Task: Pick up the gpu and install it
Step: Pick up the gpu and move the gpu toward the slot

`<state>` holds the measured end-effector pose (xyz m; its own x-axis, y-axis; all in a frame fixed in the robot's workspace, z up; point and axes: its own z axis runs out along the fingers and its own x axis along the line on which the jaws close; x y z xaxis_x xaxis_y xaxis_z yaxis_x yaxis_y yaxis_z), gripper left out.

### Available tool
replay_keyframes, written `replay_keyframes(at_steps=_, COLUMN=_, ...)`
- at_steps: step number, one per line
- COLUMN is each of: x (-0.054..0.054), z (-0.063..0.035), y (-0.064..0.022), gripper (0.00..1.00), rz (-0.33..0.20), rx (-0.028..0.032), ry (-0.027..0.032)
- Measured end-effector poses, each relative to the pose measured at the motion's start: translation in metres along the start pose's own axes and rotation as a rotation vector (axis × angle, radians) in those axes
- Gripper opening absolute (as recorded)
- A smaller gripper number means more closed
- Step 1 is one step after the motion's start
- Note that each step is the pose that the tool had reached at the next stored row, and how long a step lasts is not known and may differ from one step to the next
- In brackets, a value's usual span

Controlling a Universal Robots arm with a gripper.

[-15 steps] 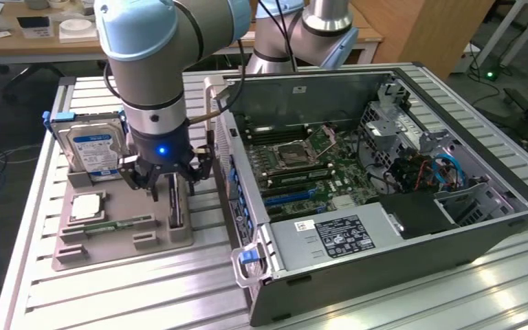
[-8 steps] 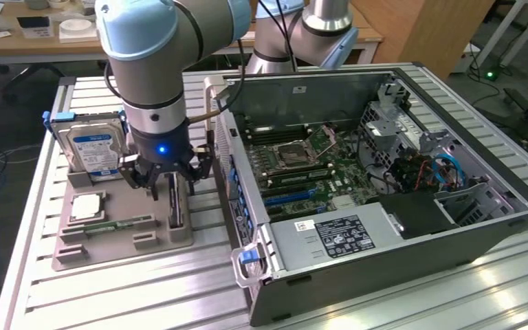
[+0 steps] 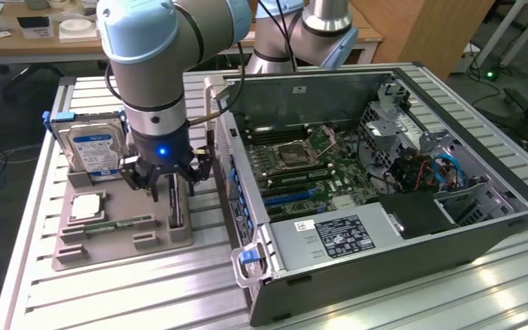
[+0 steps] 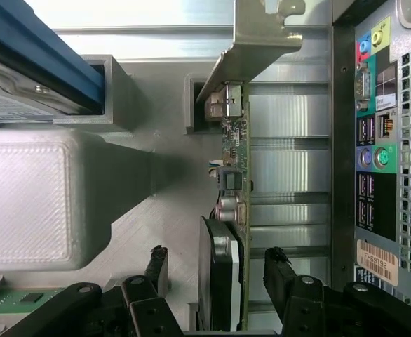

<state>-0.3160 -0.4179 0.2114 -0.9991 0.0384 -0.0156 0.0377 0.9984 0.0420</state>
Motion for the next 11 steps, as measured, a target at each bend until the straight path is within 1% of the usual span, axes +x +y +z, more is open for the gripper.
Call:
replay_keyframes(at_steps=9, x=0.0000, z=0.0001, y=0.0000, gripper=0.66, rz=0.000, rx=-0.0001, ry=-0.0002)
replay_keyframes(at_steps=10, x=0.0000, z=0.0001, y=0.0000, gripper=0.65, rz=0.000, rx=-0.0001, ry=-0.0002)
replay_keyframes(at_steps=11, x=0.0000, z=0.0001, y=0.0000, gripper=0.58, rz=0.000, rx=-0.0001, ry=-0.0002)
